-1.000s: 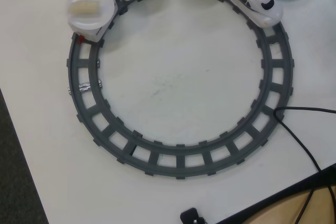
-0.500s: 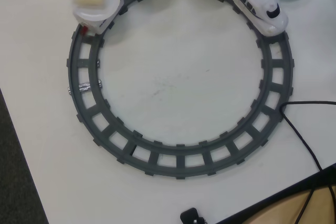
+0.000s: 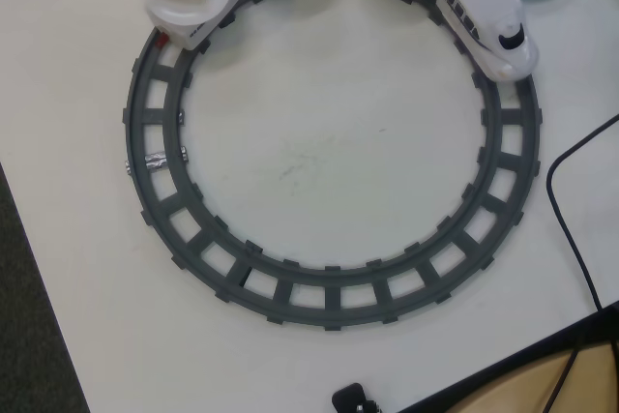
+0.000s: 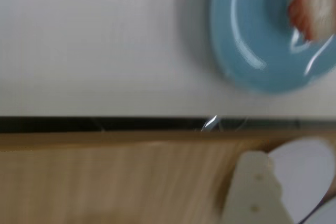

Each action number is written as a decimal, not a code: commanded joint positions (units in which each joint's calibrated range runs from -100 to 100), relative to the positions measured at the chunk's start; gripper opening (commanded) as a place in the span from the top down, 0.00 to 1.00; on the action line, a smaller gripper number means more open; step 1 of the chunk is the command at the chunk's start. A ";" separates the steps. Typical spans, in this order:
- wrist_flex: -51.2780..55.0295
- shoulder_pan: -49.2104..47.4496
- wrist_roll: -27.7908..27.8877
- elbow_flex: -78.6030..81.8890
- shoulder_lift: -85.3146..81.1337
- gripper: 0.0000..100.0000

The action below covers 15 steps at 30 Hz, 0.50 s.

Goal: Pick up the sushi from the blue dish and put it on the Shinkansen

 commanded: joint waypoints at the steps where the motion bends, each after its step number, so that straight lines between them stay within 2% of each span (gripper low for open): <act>1: 4.25 -1.31 2.57 -21.66 16.51 0.67; 7: 8.70 -2.10 6.82 -41.40 34.80 0.67; 15: 8.18 -2.45 10.49 -44.19 41.48 0.67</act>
